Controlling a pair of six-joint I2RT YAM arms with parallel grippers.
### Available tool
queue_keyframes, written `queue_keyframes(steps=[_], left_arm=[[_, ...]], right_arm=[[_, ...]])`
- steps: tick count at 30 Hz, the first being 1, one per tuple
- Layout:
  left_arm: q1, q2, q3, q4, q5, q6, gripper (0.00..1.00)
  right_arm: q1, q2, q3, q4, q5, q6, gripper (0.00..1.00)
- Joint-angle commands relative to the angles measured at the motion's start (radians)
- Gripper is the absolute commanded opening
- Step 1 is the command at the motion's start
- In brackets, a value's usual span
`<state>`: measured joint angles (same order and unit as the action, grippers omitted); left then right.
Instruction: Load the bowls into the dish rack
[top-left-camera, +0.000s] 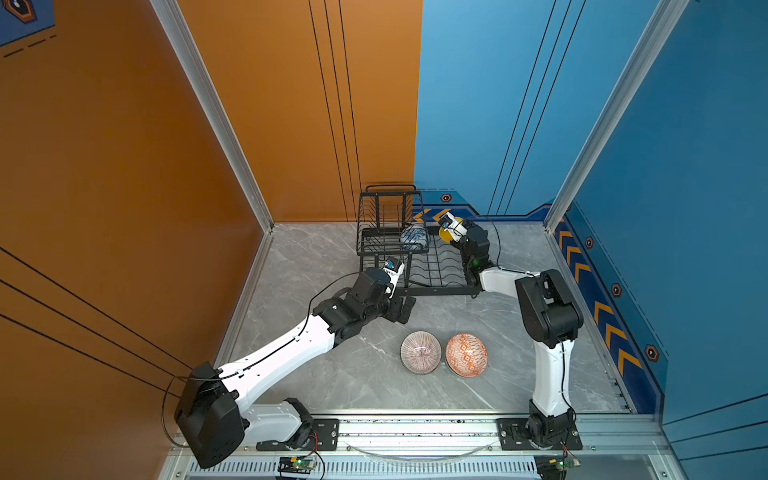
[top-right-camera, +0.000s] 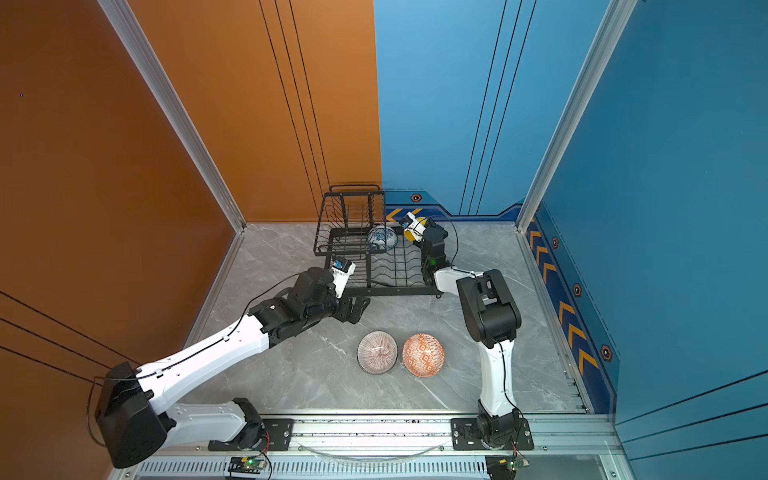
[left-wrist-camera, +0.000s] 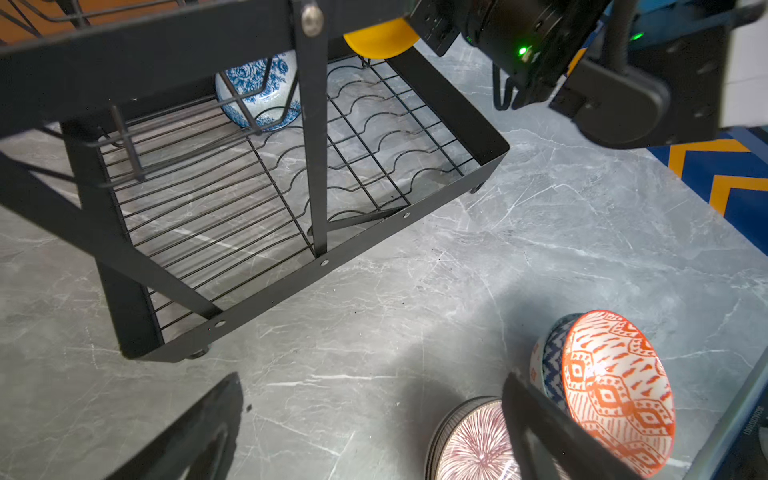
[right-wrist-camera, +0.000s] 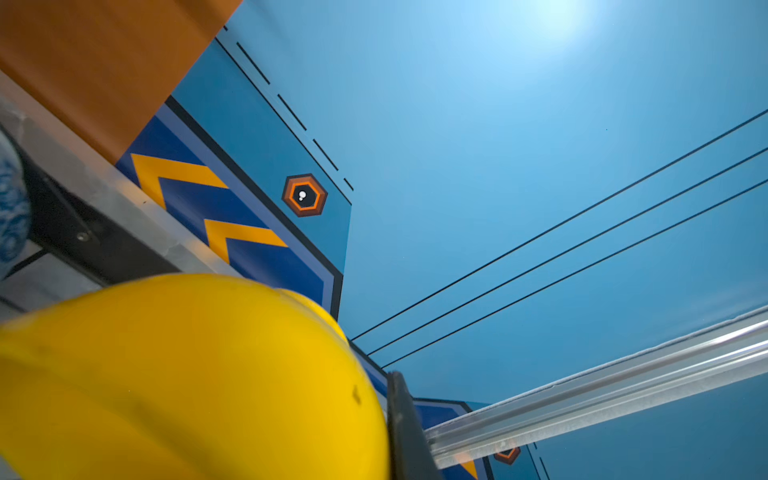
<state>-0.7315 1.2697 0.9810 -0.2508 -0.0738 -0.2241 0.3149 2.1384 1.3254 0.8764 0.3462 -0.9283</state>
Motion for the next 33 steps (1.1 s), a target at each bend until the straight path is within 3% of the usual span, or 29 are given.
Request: queue_keyframes(steps=[1, 15, 33], left_arm=[[0.011, -0.011, -0.014, 0.011, 0.010, 0.012, 0.98], [0.028, 0.003, 0.004, 0.001, 0.024, 0.025, 0.98], [0.045, -0.004, -0.002, -0.011, 0.042, 0.035, 0.98]], right_arm=[[-0.003, 0.051, 0.063, 0.152, 0.029, -0.076, 0.00], [-0.036, 0.186, 0.190, 0.141, -0.024, -0.132, 0.00], [-0.024, 0.235, 0.199, 0.063, -0.106, -0.114, 0.00]])
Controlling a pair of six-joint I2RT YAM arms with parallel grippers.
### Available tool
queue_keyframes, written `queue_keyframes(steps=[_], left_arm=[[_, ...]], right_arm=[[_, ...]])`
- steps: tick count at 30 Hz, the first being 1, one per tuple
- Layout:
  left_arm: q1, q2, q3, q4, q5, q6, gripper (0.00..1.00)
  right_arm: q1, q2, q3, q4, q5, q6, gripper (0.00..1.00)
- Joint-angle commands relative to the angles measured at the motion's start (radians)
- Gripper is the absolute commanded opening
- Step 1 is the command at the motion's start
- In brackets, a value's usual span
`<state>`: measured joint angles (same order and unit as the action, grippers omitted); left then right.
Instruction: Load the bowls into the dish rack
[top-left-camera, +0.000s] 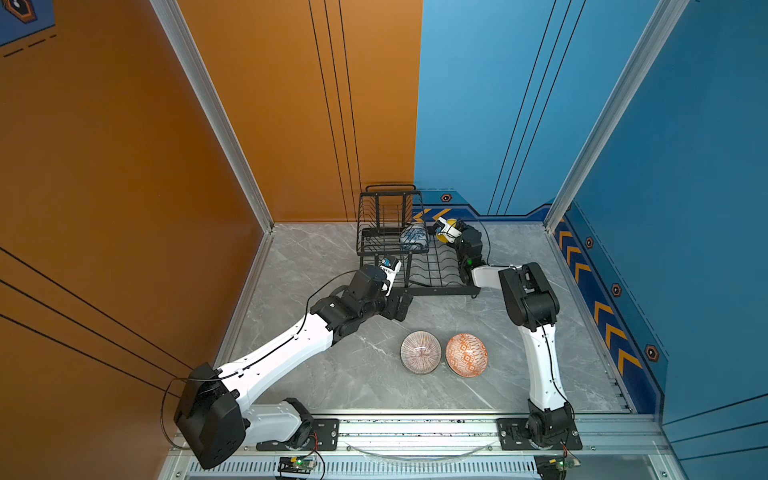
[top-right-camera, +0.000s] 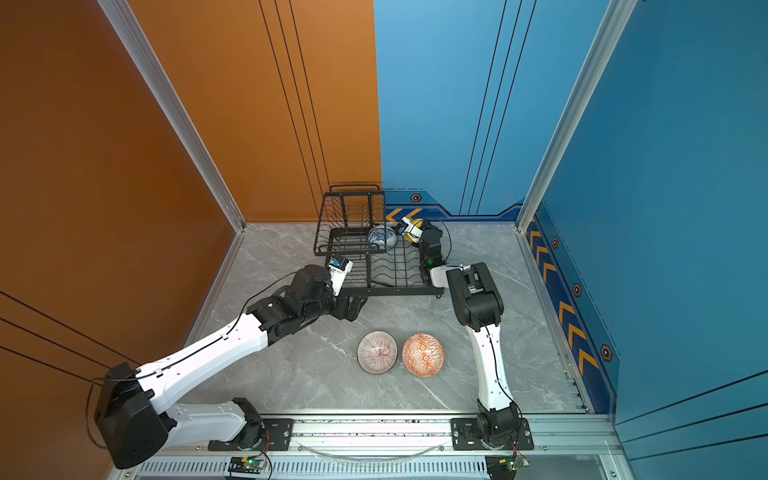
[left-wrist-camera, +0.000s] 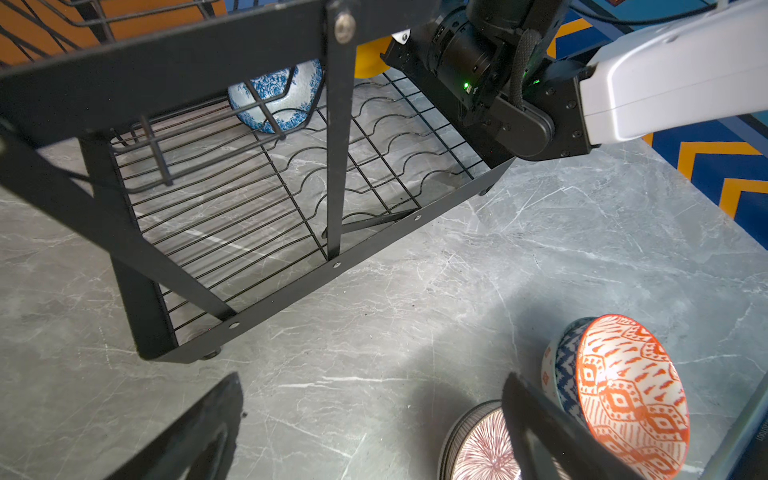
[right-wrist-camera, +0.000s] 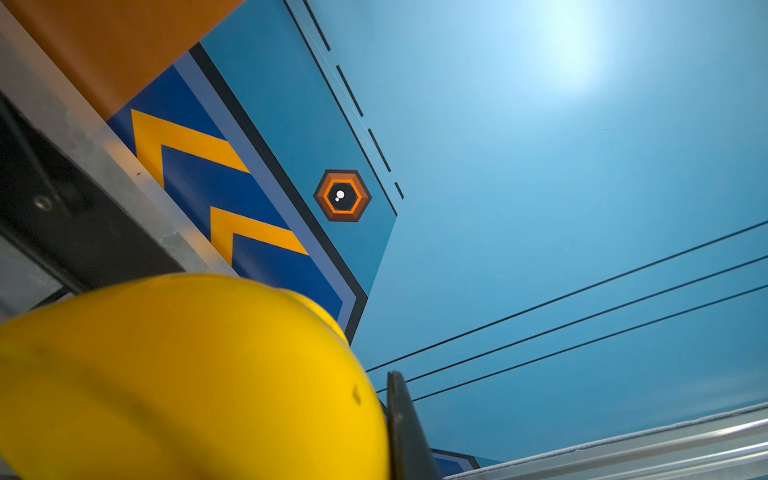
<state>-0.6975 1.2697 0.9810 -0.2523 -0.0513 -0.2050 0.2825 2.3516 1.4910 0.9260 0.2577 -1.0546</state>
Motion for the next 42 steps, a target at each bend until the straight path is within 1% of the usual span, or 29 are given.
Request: queue_keyframes(steps=[1, 10, 20, 25, 35, 42], left_arm=[[0.011, -0.005, 0.000, -0.011, 0.018, 0.016, 0.98], [0.017, -0.003, -0.001, -0.003, 0.032, 0.021, 0.98], [0.027, 0.005, -0.001, 0.001, 0.049, 0.030, 0.98], [0.035, 0.005, -0.003, 0.001, 0.054, 0.032, 0.98], [0.044, 0.008, -0.009, 0.012, 0.068, 0.033, 0.98], [0.046, -0.006, -0.021, 0.013, 0.065, 0.032, 0.98]], right_arm=[[0.007, 0.028, 0.037, 0.014, -0.016, 0.010, 0.00], [0.015, 0.061, 0.077, 0.033, 0.023, -0.028, 0.00], [0.017, 0.096, 0.095, 0.035, 0.009, -0.061, 0.00], [0.015, 0.104, 0.097, 0.004, -0.009, -0.067, 0.00], [0.014, 0.094, 0.057, -0.033, -0.037, -0.056, 0.00], [0.019, 0.100, 0.040, -0.010, -0.029, -0.067, 0.00]])
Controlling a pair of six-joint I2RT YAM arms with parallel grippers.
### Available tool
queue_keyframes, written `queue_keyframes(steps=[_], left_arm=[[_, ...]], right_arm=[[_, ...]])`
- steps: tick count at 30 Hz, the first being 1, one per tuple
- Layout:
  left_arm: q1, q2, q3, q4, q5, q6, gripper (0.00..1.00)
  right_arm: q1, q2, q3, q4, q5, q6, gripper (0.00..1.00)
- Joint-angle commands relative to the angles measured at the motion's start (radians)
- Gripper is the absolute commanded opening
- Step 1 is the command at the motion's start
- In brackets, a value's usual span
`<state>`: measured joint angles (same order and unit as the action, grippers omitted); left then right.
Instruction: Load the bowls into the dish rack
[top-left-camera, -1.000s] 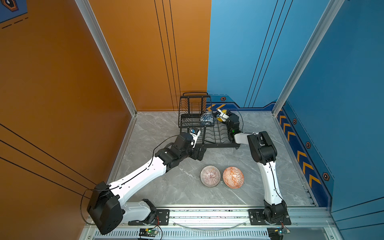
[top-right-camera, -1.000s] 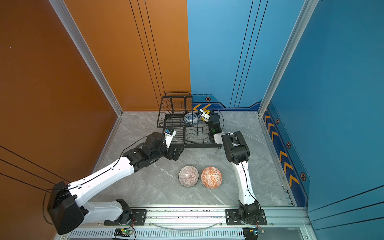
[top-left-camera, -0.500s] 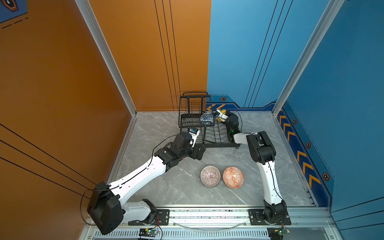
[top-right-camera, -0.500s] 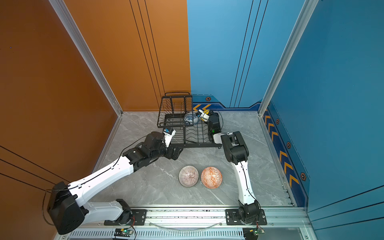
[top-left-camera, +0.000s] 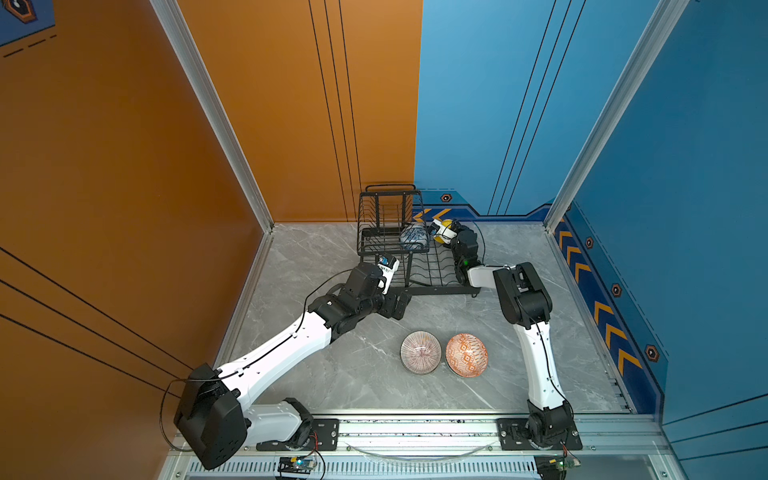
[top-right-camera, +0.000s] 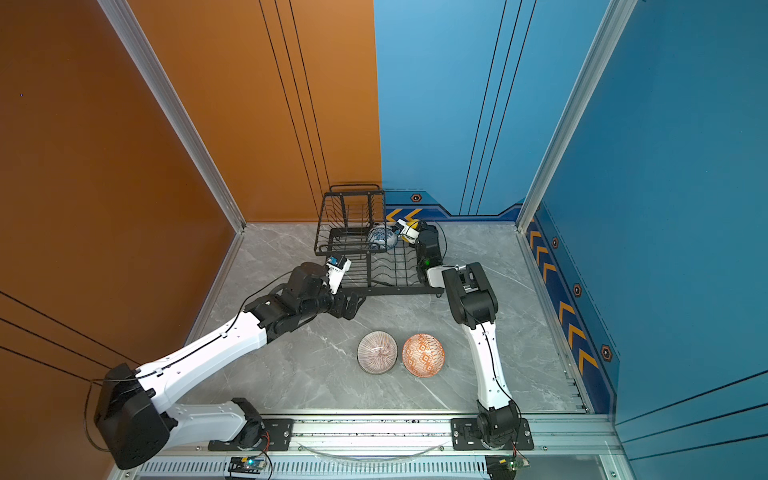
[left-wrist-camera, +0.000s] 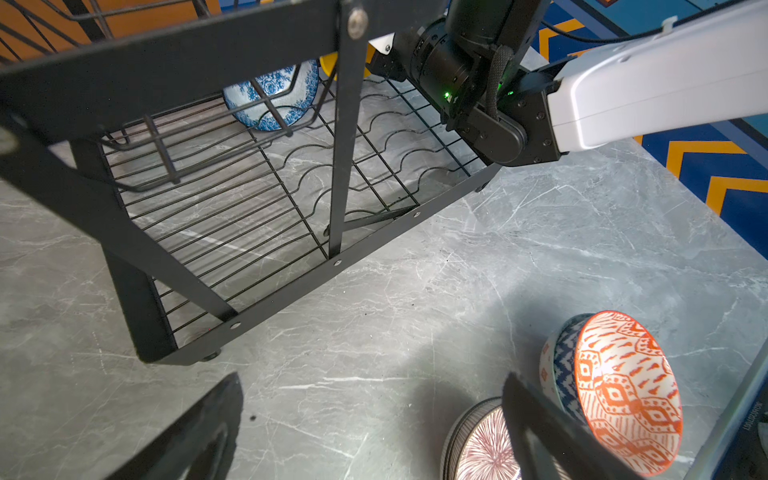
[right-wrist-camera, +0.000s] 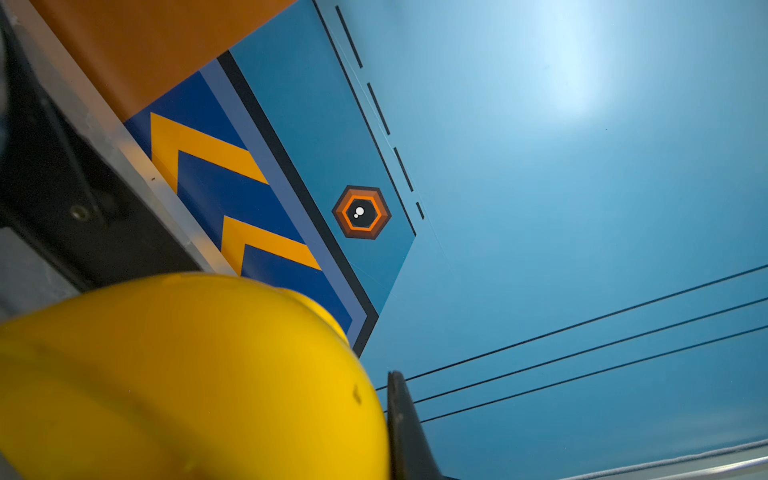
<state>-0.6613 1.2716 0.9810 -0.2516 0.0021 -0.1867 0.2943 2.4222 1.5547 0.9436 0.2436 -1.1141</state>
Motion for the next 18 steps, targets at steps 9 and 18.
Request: queue_keyframes(steps=[9, 18], left_arm=[[0.013, -0.023, -0.025, 0.008, 0.009, 0.015, 0.98], [0.013, -0.025, -0.030, 0.013, 0.011, 0.013, 0.98]], right_arm=[[0.020, 0.057, -0.036, 0.082, 0.032, -0.048, 0.00], [0.019, 0.020, -0.060, 0.075, 0.012, -0.024, 0.00]])
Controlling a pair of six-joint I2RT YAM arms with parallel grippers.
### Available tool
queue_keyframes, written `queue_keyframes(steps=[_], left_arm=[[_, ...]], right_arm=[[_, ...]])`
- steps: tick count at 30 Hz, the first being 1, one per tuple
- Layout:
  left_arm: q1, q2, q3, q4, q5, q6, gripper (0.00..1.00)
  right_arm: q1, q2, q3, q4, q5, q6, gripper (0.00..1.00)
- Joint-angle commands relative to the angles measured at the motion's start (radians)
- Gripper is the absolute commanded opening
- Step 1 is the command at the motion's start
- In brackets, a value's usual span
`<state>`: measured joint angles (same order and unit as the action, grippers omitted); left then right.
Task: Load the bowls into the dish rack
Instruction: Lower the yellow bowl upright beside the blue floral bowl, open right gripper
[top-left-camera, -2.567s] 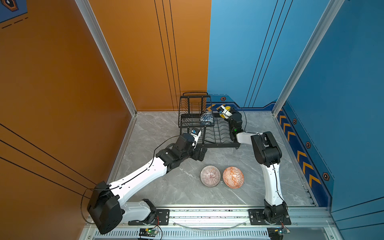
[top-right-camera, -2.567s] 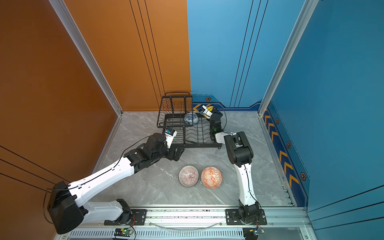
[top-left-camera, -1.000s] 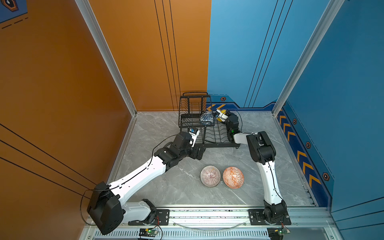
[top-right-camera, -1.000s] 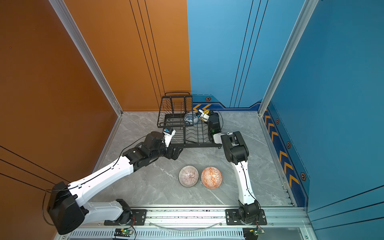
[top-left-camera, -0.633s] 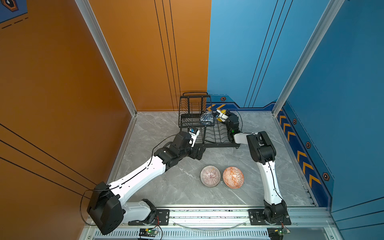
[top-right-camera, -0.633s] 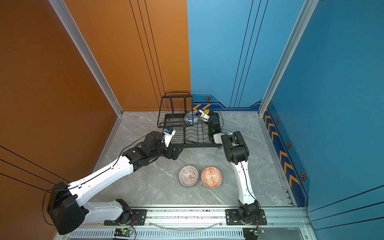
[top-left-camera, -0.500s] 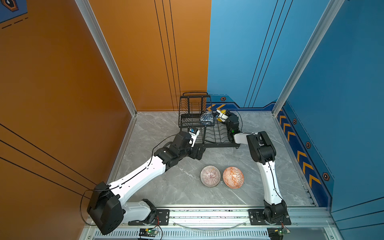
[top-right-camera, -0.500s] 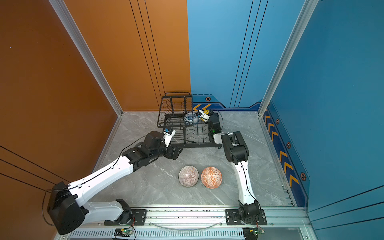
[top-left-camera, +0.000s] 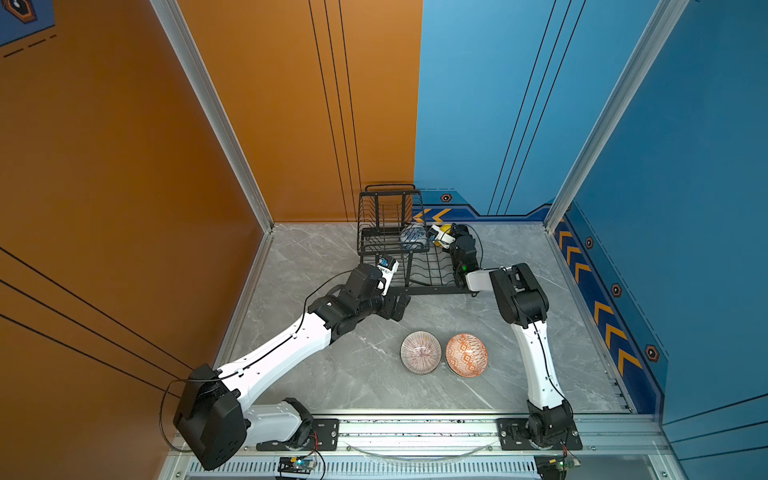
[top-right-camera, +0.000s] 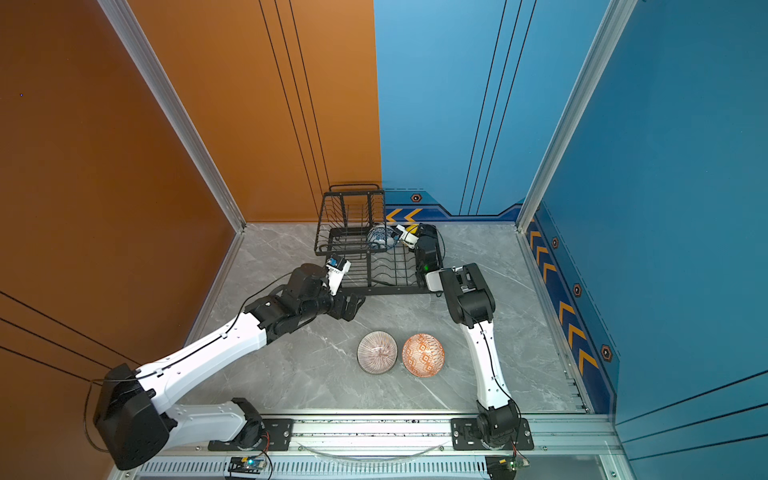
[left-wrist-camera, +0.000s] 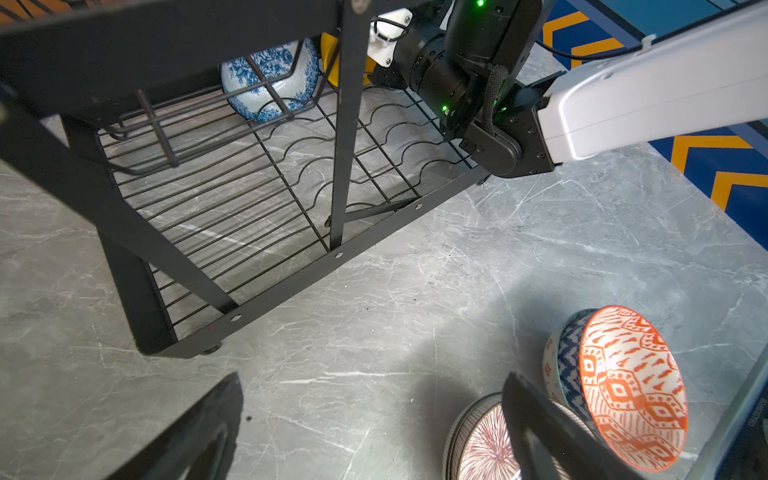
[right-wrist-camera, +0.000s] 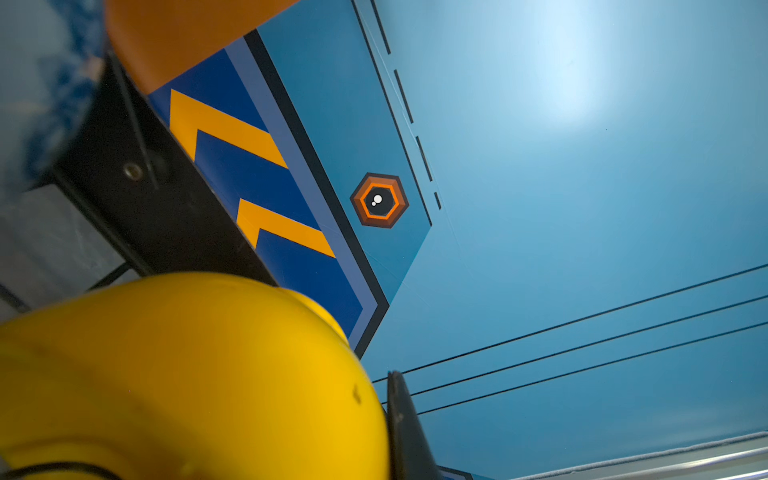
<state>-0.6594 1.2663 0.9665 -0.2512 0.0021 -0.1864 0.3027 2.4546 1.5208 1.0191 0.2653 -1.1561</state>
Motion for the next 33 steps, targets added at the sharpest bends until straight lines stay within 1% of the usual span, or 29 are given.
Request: queue_keyframes(steps=[1, 4, 7, 12, 19, 20, 23, 24, 26, 28, 32, 33], left_arm=[[0.011, -0.019, -0.015, 0.015, 0.012, 0.013, 0.98], [0.011, -0.024, -0.017, 0.015, 0.012, 0.013, 0.98], [0.011, -0.030, -0.023, 0.019, 0.012, 0.011, 0.98], [0.011, -0.043, -0.037, 0.027, 0.011, 0.010, 0.98], [0.011, -0.063, -0.050, 0.029, 0.008, 0.009, 0.98], [0.012, -0.066, -0.053, 0.030, 0.007, 0.008, 0.98], [0.012, -0.071, -0.058, 0.032, 0.009, 0.005, 0.98], [0.012, -0.074, -0.060, 0.031, 0.009, 0.005, 0.98], [0.011, -0.077, -0.061, 0.030, 0.009, 0.004, 0.98], [0.011, -0.083, -0.062, 0.030, 0.009, 0.002, 0.98], [0.011, -0.088, -0.062, 0.029, 0.009, 0.002, 0.98], [0.012, -0.089, -0.062, 0.030, 0.009, 0.001, 0.98]], right_arm=[[0.011, -0.021, -0.030, -0.014, -0.016, 0.025, 0.00], [0.010, -0.046, -0.039, -0.078, -0.035, 0.039, 0.00], [0.011, -0.082, -0.050, -0.185, -0.066, 0.042, 0.00], [0.016, -0.104, -0.058, -0.236, -0.065, 0.042, 0.00], [0.026, -0.121, -0.068, -0.258, -0.056, 0.046, 0.00], [0.027, -0.123, -0.069, -0.256, -0.053, 0.047, 0.02], [0.030, -0.126, -0.068, -0.239, -0.046, 0.047, 0.21], [0.031, -0.128, -0.068, -0.240, -0.045, 0.047, 0.25], [0.032, -0.132, -0.066, -0.240, -0.046, 0.047, 0.32], [0.032, -0.138, -0.066, -0.240, -0.046, 0.049, 0.41], [0.032, -0.153, -0.070, -0.240, -0.046, 0.051, 0.52], [0.032, -0.157, -0.072, -0.241, -0.045, 0.051, 0.56]])
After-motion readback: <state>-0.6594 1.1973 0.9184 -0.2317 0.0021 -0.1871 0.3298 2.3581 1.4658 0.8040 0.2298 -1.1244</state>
